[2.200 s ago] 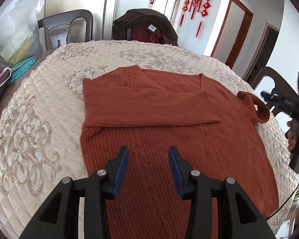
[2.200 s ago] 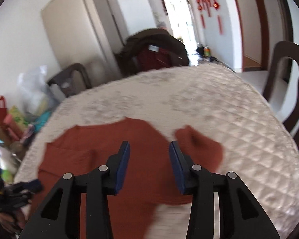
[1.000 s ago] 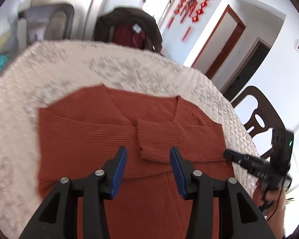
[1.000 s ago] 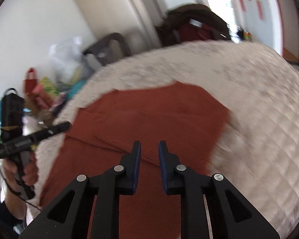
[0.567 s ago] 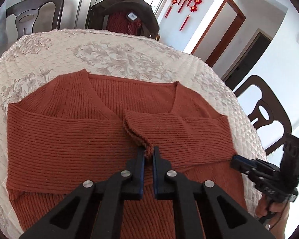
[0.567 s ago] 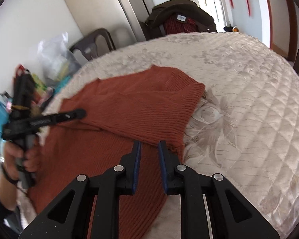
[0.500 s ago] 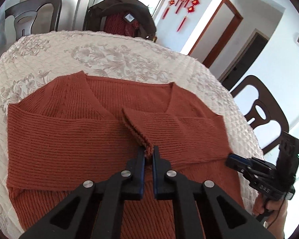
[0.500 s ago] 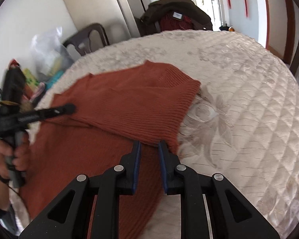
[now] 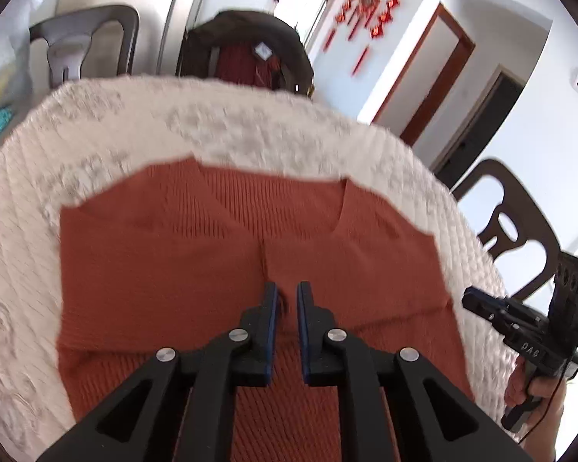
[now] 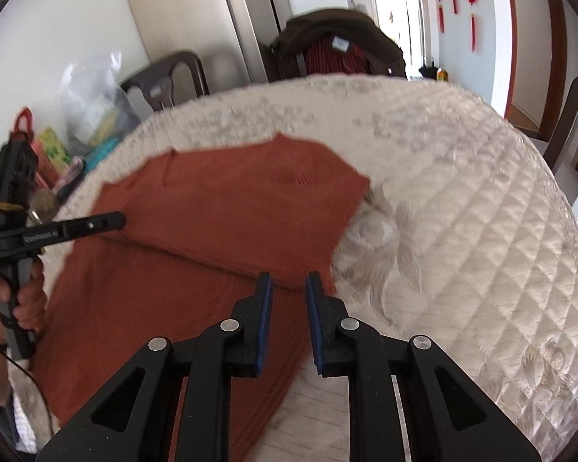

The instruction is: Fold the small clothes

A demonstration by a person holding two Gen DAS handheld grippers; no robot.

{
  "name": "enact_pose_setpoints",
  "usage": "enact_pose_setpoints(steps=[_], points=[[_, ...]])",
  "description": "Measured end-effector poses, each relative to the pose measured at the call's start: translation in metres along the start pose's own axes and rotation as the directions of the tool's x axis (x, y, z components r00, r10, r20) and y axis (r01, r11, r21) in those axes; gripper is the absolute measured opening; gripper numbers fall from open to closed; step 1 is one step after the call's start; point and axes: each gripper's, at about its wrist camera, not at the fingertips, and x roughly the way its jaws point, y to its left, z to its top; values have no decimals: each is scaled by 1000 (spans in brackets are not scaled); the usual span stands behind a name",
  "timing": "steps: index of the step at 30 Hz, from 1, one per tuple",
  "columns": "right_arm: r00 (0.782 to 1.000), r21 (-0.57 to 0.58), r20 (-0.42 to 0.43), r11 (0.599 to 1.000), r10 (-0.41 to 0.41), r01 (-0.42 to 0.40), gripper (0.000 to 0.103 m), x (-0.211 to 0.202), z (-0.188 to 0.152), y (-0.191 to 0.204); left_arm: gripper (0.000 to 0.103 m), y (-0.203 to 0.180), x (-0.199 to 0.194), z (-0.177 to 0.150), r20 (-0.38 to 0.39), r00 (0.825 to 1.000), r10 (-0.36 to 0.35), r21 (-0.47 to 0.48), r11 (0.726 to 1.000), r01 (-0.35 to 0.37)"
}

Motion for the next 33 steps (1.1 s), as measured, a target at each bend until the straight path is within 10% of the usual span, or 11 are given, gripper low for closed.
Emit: enact_pose_setpoints(steps=[20,33], points=[[992,49,-91,995,-84,89,17,69,43,-23,21,-6,59,17,-59,990,125,96,988,-119],[997,-21,-73,1000,-19,17,16,31,8,2,22,81,-25,-22,5,944,330,45,943,-330]])
